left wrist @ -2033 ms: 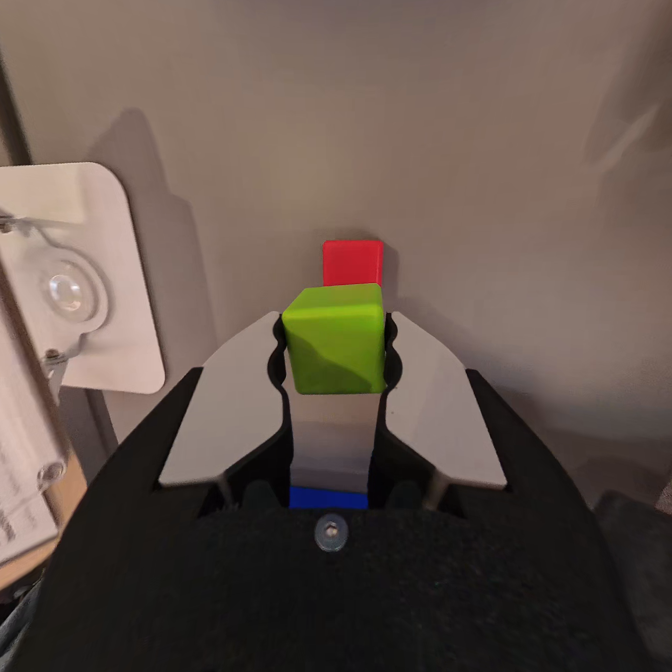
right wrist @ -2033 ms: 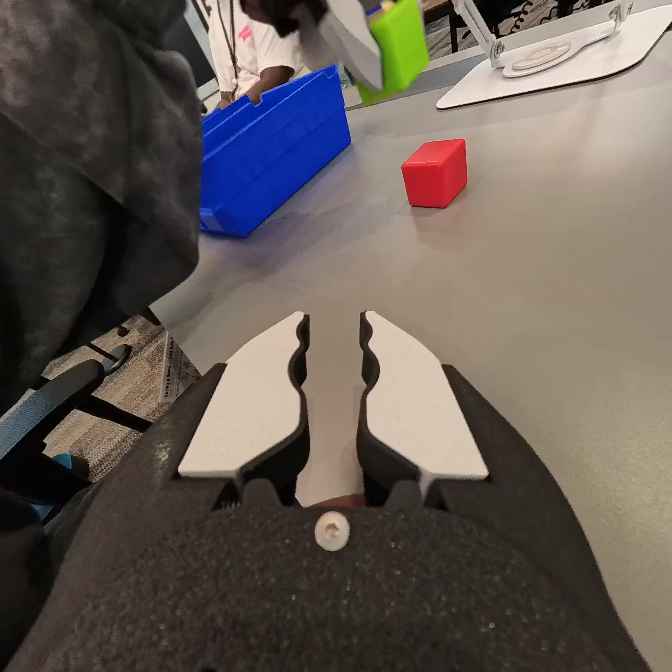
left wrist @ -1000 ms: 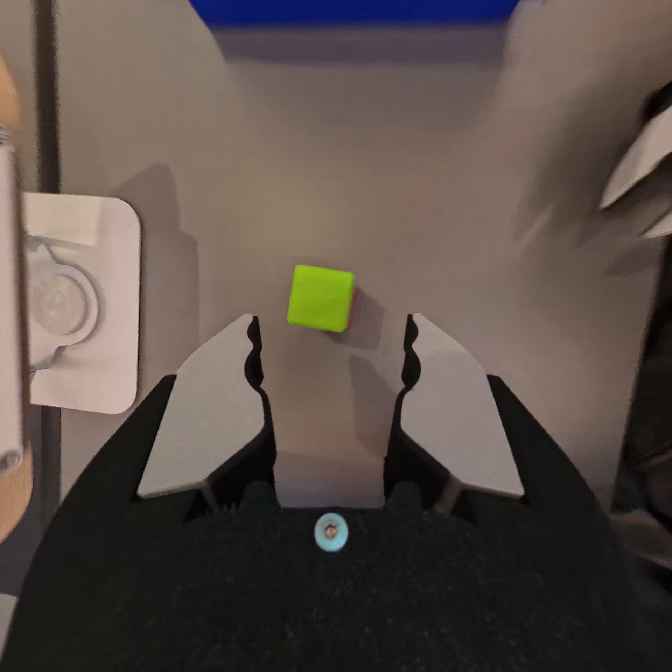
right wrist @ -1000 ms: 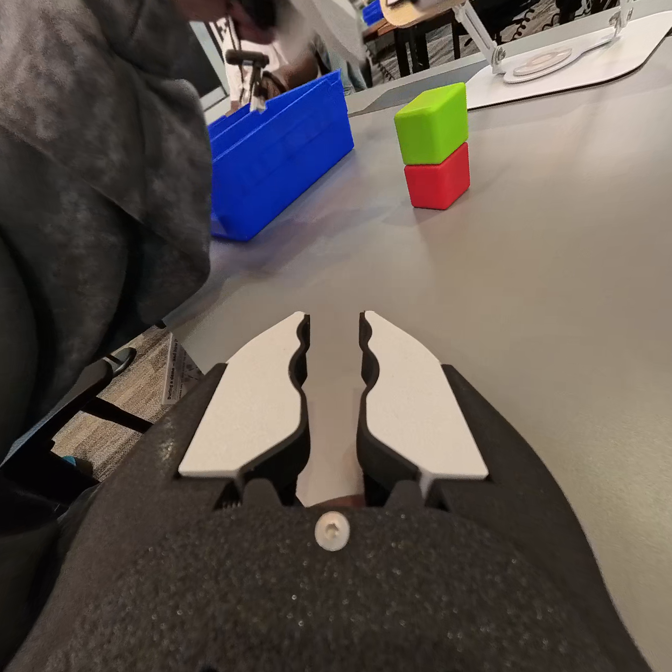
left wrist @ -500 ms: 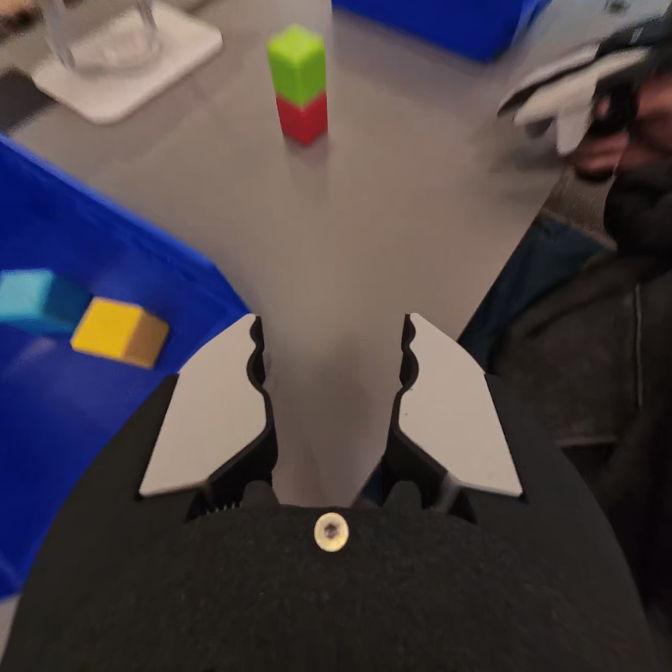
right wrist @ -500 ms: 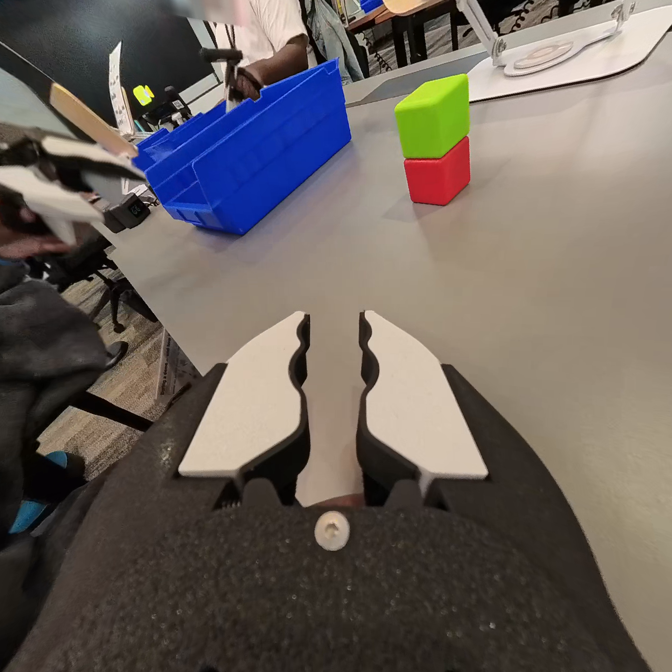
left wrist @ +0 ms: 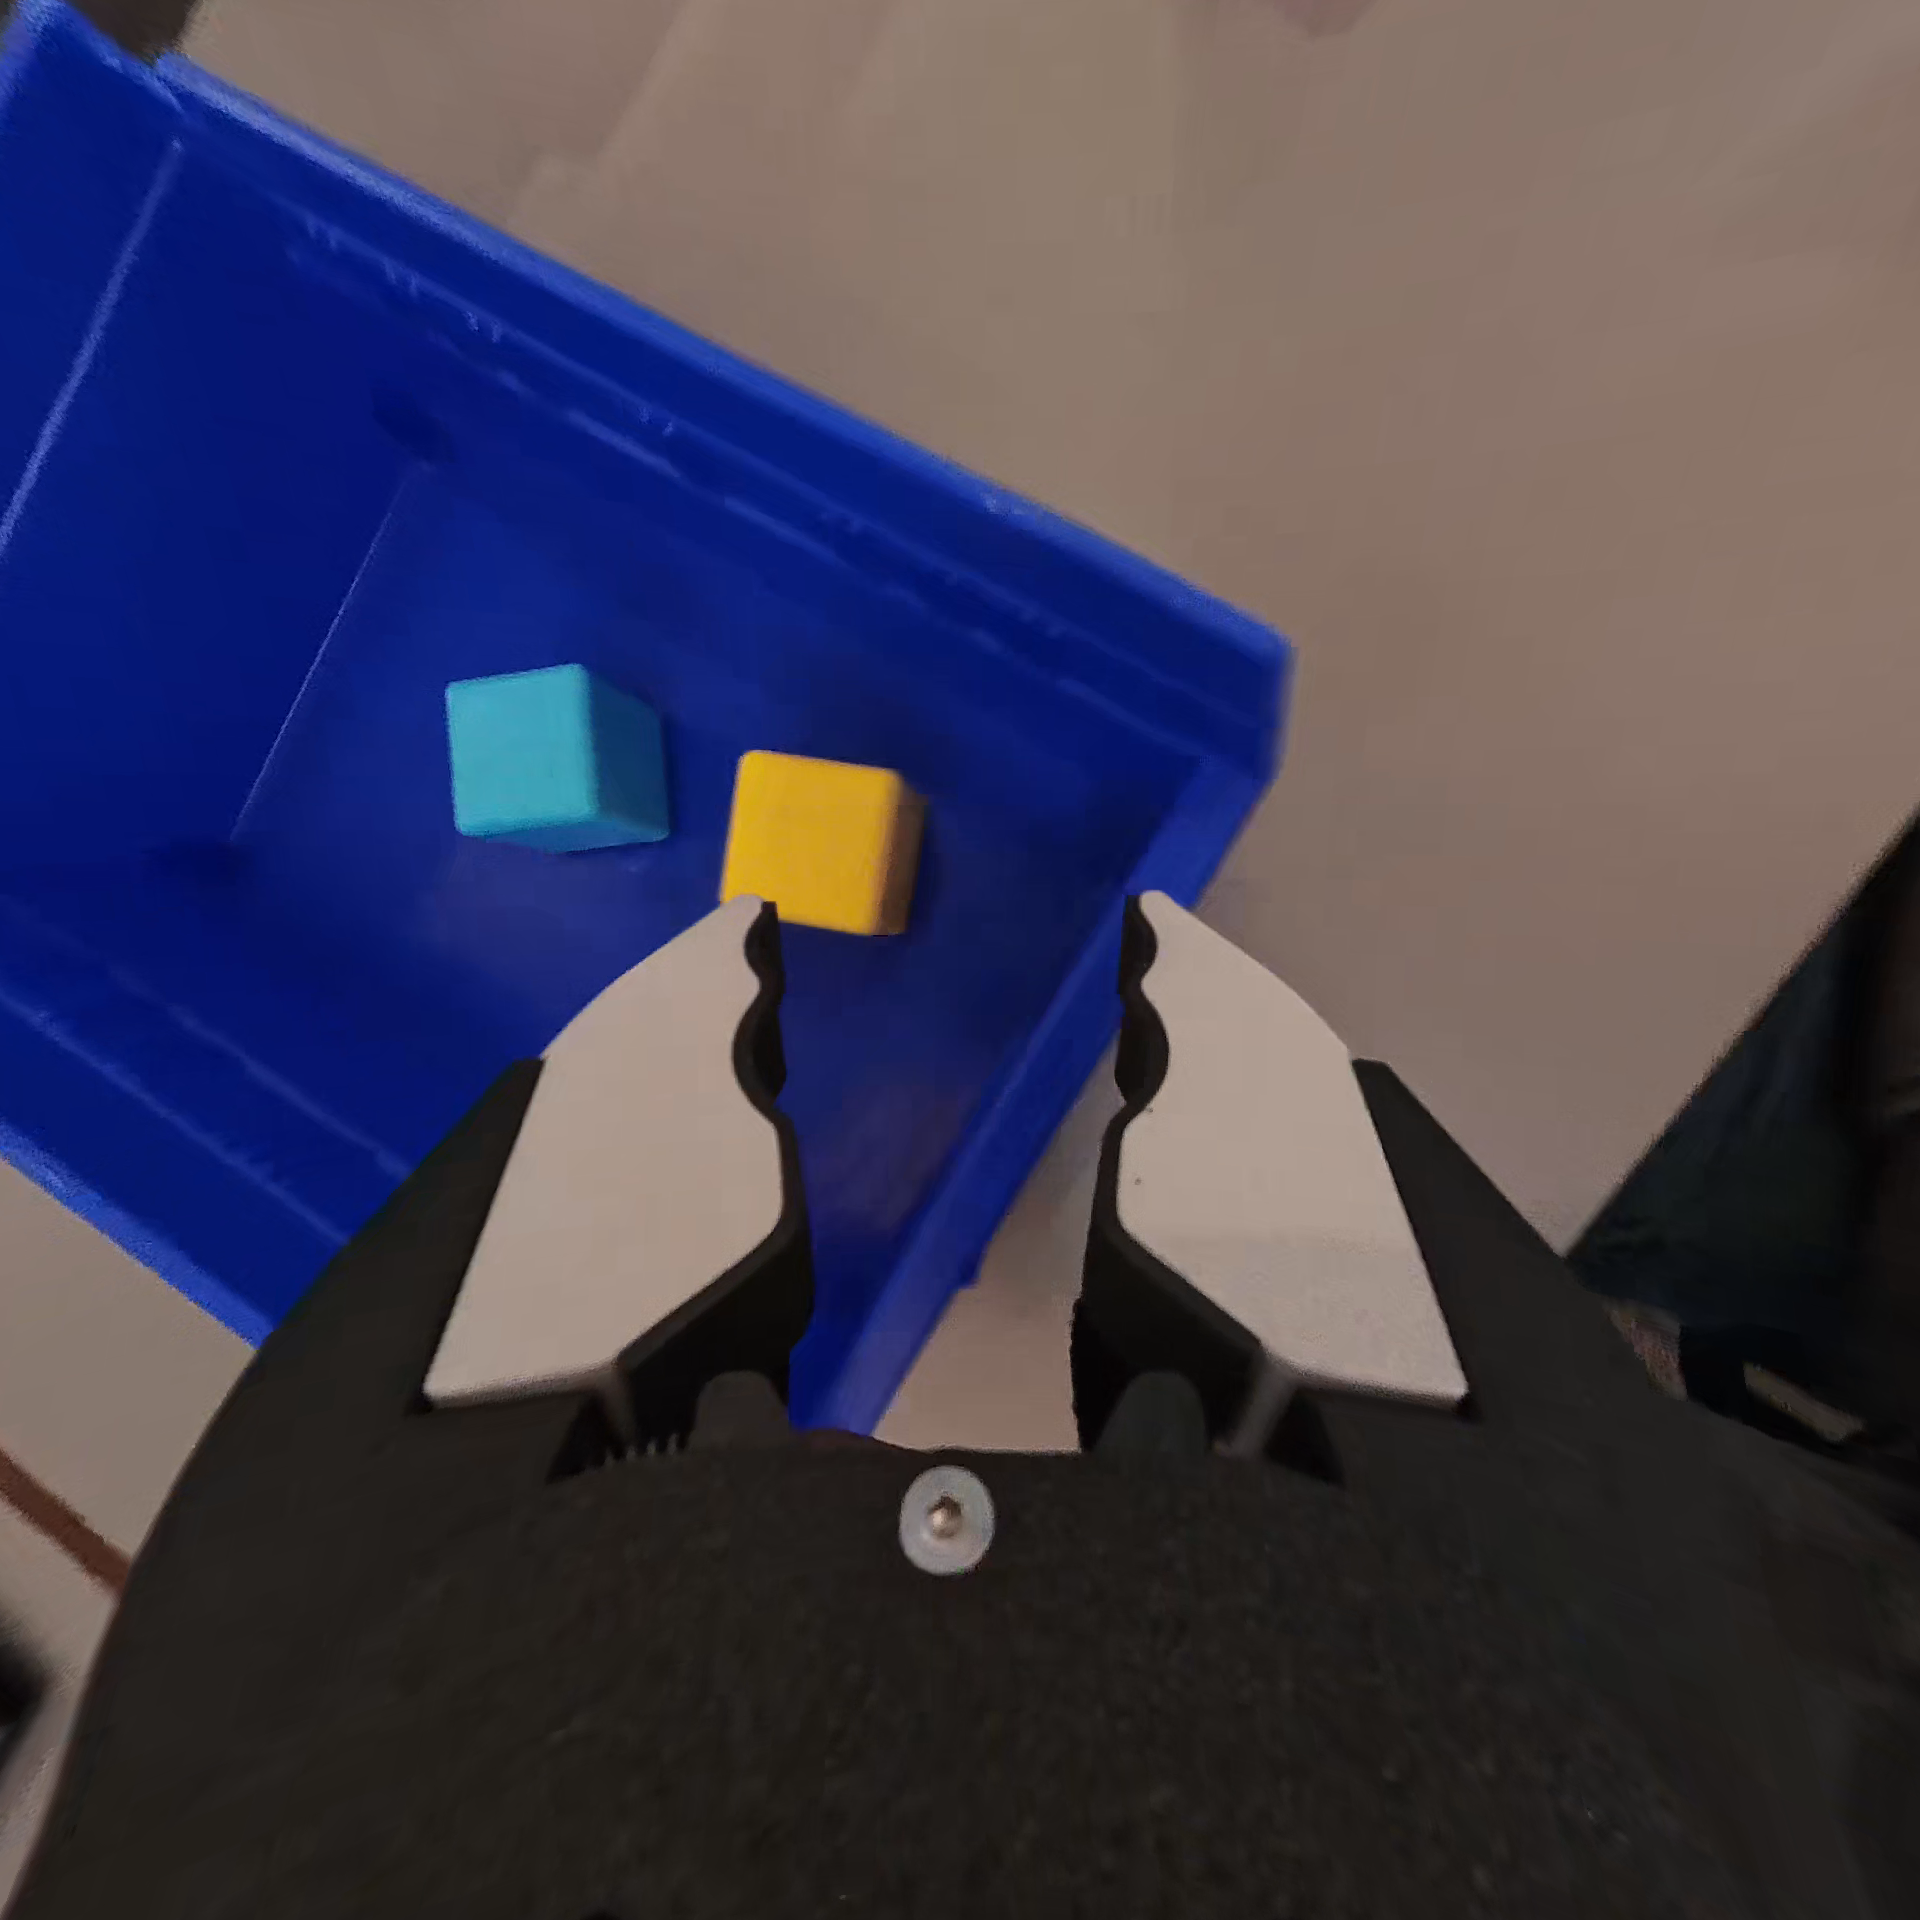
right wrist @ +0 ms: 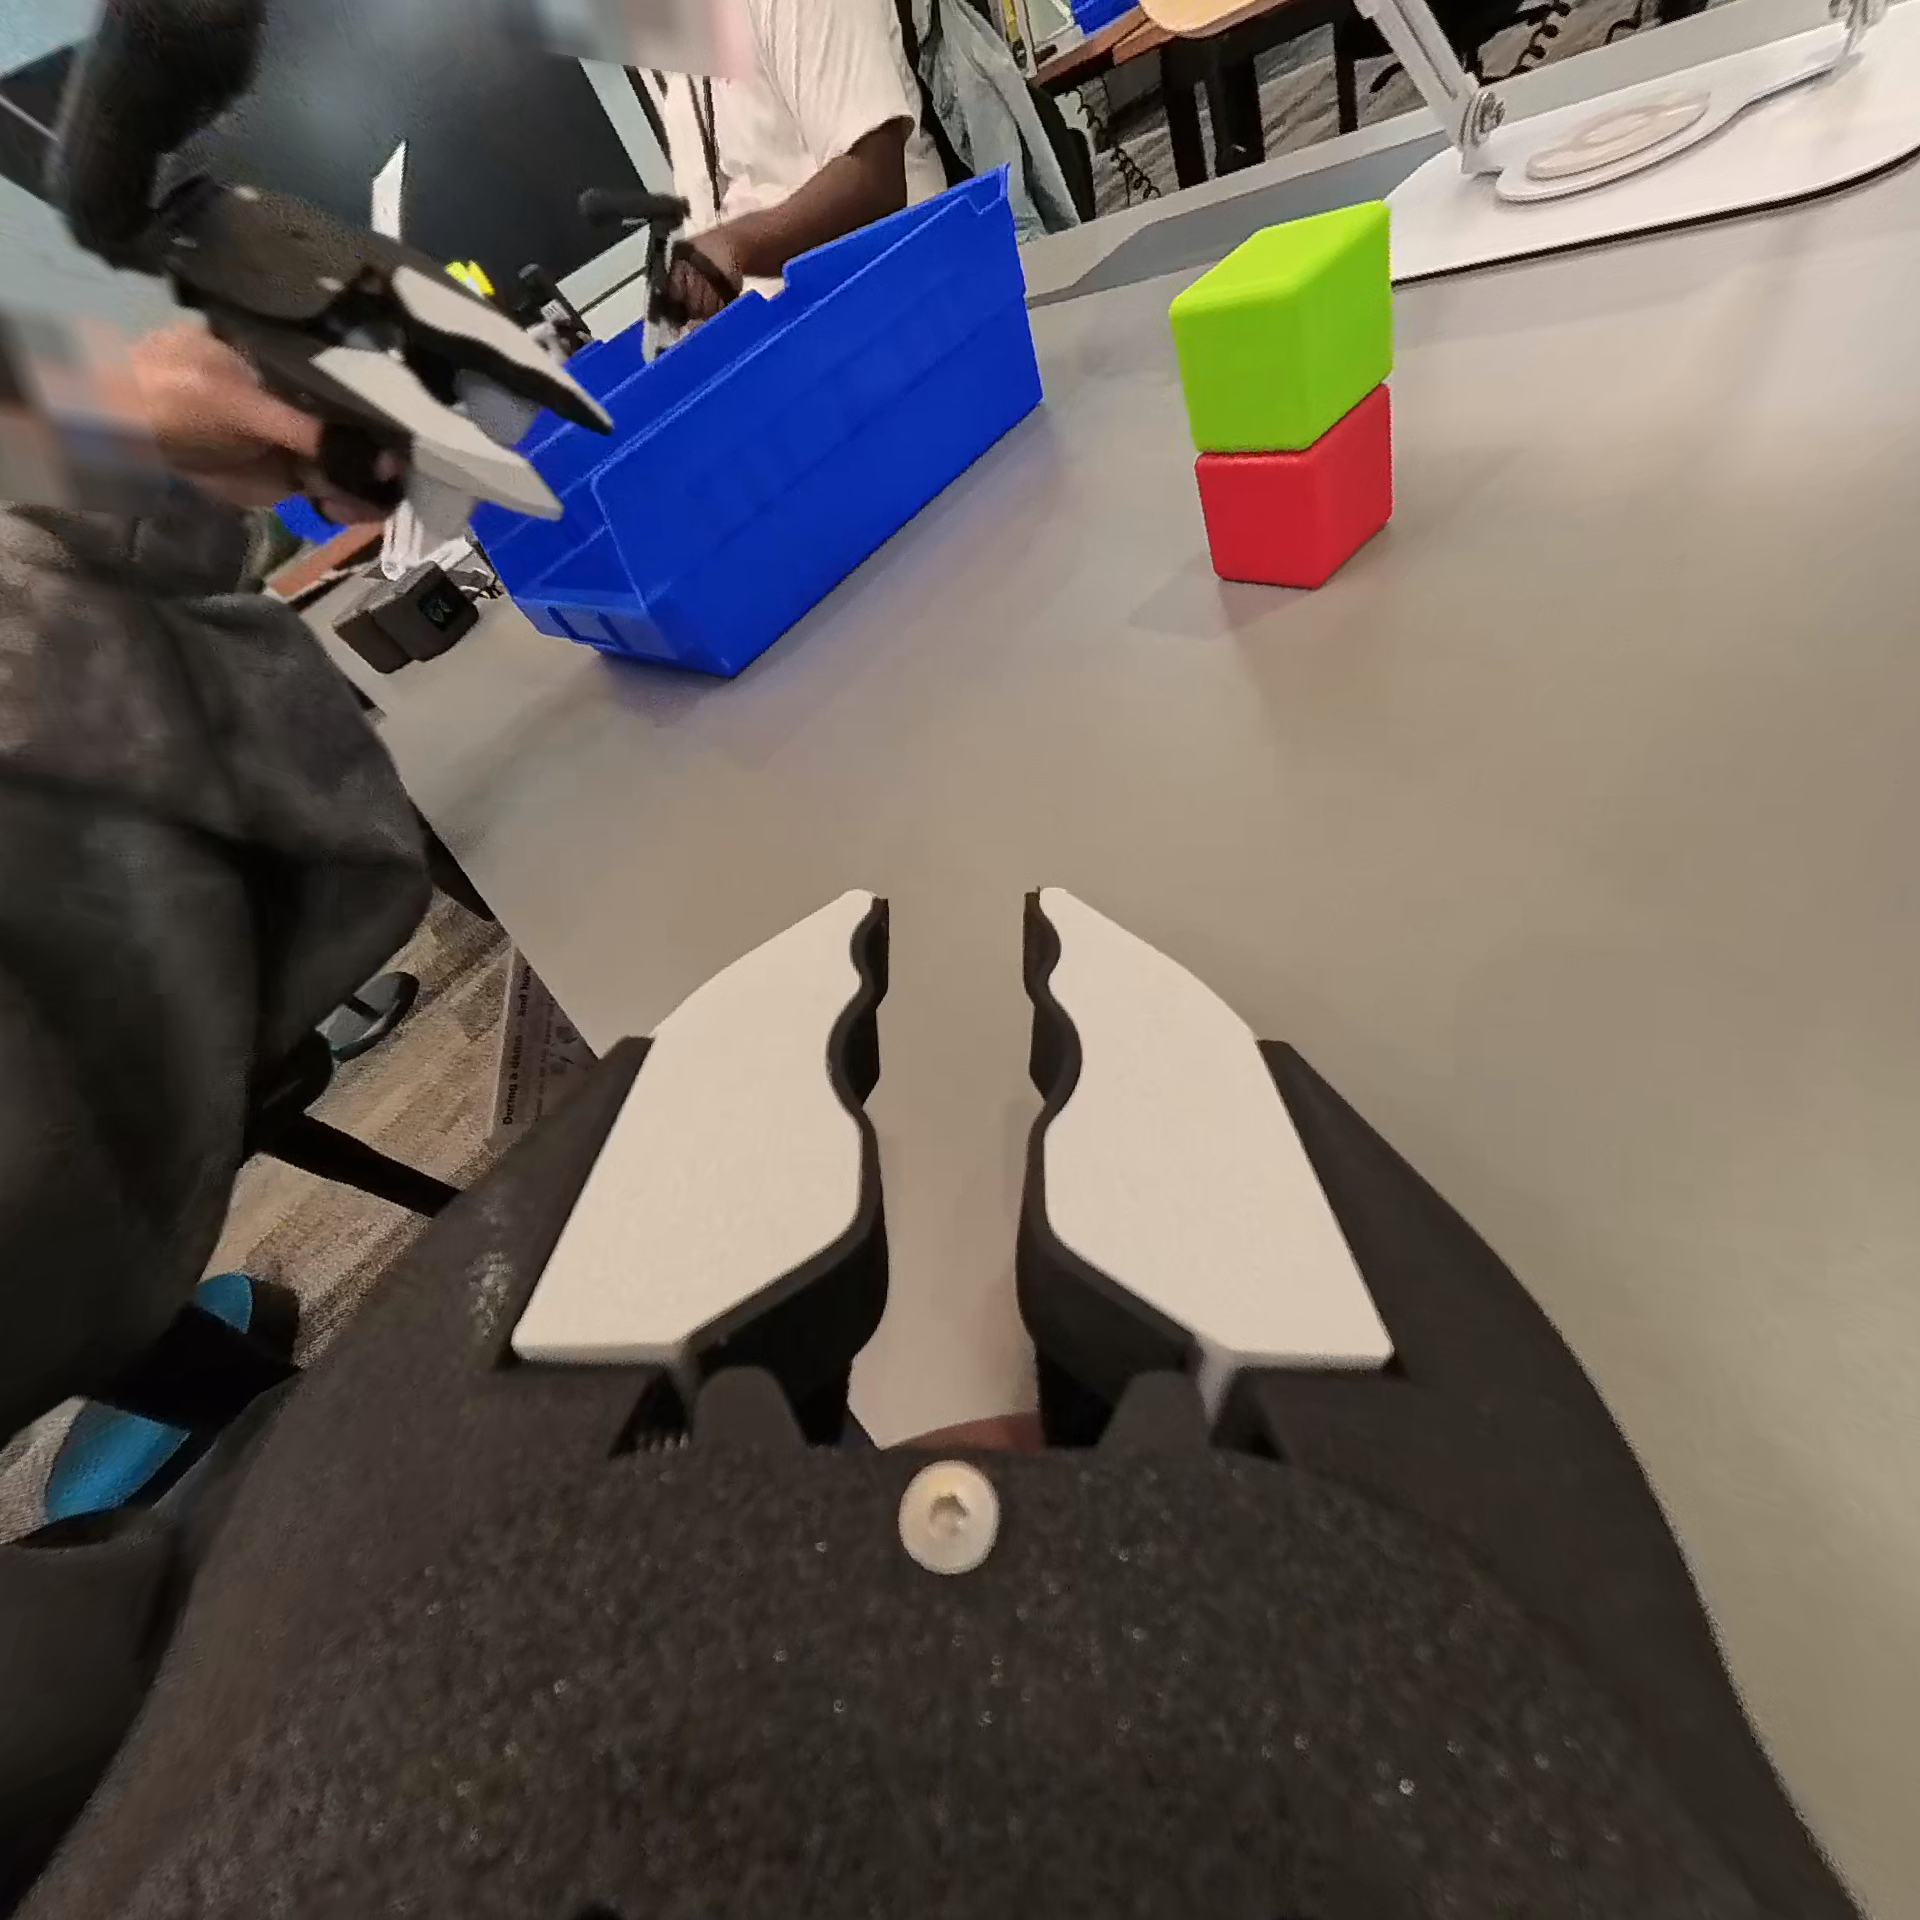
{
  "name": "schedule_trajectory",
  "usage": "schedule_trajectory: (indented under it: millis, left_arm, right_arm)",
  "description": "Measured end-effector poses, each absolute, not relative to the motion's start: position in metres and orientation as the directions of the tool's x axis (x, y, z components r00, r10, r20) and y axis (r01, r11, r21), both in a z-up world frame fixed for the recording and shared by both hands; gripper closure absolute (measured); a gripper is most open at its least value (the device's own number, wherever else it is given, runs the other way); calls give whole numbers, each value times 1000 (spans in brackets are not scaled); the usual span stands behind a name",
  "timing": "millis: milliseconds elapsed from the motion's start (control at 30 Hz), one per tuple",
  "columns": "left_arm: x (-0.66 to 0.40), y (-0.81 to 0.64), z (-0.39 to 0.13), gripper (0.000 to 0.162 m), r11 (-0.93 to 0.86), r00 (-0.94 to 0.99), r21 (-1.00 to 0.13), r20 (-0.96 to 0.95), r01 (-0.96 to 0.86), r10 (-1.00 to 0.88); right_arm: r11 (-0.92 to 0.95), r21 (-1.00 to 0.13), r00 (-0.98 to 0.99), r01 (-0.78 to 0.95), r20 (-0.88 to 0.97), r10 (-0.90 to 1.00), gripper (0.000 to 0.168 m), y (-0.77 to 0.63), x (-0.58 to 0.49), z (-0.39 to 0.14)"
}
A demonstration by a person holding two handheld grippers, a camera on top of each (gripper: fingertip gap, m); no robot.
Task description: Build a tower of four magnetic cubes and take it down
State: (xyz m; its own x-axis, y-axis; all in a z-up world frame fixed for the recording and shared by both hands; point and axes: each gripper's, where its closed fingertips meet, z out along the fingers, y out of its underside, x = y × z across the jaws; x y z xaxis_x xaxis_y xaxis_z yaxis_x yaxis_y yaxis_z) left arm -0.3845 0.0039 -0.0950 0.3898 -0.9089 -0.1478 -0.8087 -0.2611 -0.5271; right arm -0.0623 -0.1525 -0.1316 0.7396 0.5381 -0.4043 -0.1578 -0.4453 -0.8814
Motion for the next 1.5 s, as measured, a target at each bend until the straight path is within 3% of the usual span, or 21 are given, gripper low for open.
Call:
schedule_trajectory:
  millis: [300,433,533,600,767,1000,1200,1333,1500]
  left_arm:
    - [-387,53,-148,99,-219,250,-199,-147,-955,-957]
    - [-381,56,-168,100,-173,198,-184,-125,-968,-972]
    - [-388,57,-186,109,-189,201,-123,-97,-974,-975]
    - [-386,57,-186,110,-201,214,-149,-71,-968,-974]
    - [-398,58,-168,111,-201,212,-94,-113,-975,-971]
    - [-341,55,-50,111,-61,132,-262,-262,-963,-956]
    - [-244,38,12,111,135,-39,-264,-340,-955,-939]
    - [-177,34,9,111,207,-122,-253,-312,-945,-942]
    - [-117,37,-32,111,278,-233,-200,-219,-940,-947]
  right_arm:
    - [-434,-888,744,-148,-389,543,144,-154,-63,-132]
    - [-433,-890,745,-143,-385,544,144,-154,-63,-132]
    - [-438,-888,743,-137,-385,547,144,-154,-64,-133]
    - [-439,-888,743,-139,-387,546,144,-154,-64,-133]
    - [-440,-886,741,-143,-391,546,144,-154,-64,-133]
    - [-440,-889,744,-131,-381,549,144,-154,-65,-133]
    - [-438,-890,745,-131,-379,548,144,-154,-65,-133]
    - [-434,-891,745,-132,-378,549,144,-154,-65,-133]
    - [-431,-893,746,-128,-373,551,144,-155,-65,-133]
